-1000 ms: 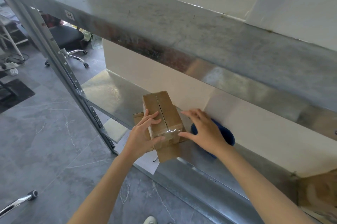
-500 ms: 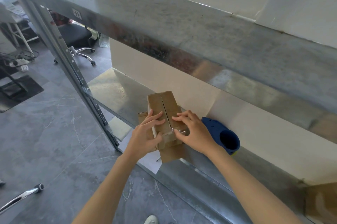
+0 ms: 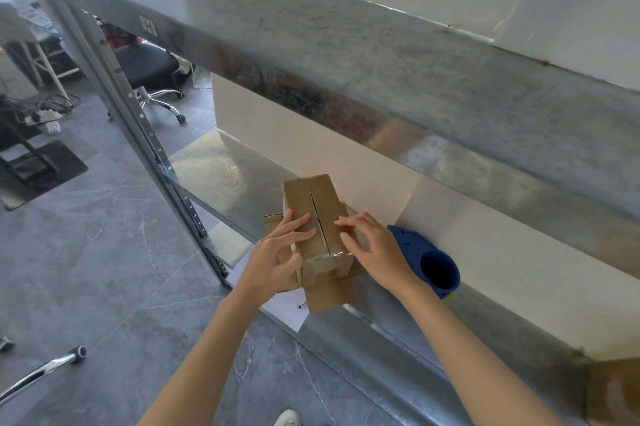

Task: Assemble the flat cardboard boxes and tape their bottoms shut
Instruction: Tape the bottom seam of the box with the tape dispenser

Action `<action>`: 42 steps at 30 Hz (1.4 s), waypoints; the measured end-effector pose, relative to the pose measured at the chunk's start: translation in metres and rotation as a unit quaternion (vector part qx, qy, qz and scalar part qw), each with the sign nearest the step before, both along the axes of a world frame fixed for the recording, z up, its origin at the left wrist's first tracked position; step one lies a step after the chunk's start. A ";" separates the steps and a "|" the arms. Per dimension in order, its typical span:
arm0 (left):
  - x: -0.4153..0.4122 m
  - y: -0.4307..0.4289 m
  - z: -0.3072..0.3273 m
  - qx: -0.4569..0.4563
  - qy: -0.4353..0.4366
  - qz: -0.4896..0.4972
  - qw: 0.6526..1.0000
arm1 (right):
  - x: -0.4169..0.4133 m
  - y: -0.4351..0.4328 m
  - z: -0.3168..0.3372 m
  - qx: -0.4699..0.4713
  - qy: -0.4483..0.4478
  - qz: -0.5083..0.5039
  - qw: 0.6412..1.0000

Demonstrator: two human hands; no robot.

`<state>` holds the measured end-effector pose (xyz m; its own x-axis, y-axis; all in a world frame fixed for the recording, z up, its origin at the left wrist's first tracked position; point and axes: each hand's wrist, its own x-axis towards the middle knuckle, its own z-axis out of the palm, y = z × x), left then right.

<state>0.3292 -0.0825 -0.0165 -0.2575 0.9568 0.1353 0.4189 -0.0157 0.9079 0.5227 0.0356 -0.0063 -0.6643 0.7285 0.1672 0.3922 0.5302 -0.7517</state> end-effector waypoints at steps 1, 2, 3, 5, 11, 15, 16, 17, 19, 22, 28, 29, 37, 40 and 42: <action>0.000 -0.001 -0.001 0.004 0.004 -0.005 1.000 | 0.003 0.000 0.000 -0.006 -0.006 0.007 1.000; 0.001 -0.001 -0.003 0.008 0.009 -0.008 1.000 | 0.005 0.000 0.000 -0.008 -0.012 0.011 1.000; 0.001 -0.001 -0.004 0.009 0.013 -0.005 1.000 | 0.007 0.000 0.000 -0.009 -0.015 0.010 1.000; 0.003 0.000 -0.006 0.008 0.010 0.006 1.000 | 0.005 -0.001 0.000 -0.003 -0.007 -0.004 1.000; -0.003 0.000 -0.001 -0.022 -0.015 -0.024 0.999 | 0.005 -0.002 0.003 -0.010 -0.003 -0.011 1.000; -0.011 0.000 0.000 -0.032 0.015 -0.045 0.998 | 0.013 0.002 0.010 -0.027 -0.027 0.021 0.999; -0.011 0.001 0.000 -0.029 0.021 -0.042 0.999 | 0.013 0.004 0.011 -0.018 -0.041 0.025 0.999; -0.009 0.001 0.000 -0.027 0.022 -0.036 0.999 | 0.012 0.005 0.012 -0.013 -0.048 0.025 0.998; -0.006 0.001 -0.001 -0.025 0.017 -0.024 0.999 | 0.009 0.005 0.013 -0.004 -0.036 0.019 0.999; -0.003 -0.001 -0.002 -0.017 0.013 -0.010 1.000 | 0.006 0.003 0.010 0.005 -0.010 0.006 1.000; 0.001 0.000 -0.008 -0.002 -0.002 0.009 1.000 | 0.004 -0.003 0.002 0.008 0.014 -0.016 1.000; 0.002 0.000 -0.010 0.002 -0.007 0.013 1.000 | 0.004 -0.004 0.001 0.006 0.018 -0.019 1.000; 0.010 0.003 -0.020 0.057 -0.019 0.050 0.997 | 0.001 -0.003 -0.006 0.001 0.038 -0.037 0.999; 0.017 0.006 -0.022 0.081 -0.033 0.070 0.994 | -0.003 -0.003 -0.003 -0.006 0.041 -0.041 0.998; 0.018 0.006 -0.023 0.080 -0.028 0.070 0.994 | -0.005 -0.006 0.001 -0.027 0.037 -0.036 0.998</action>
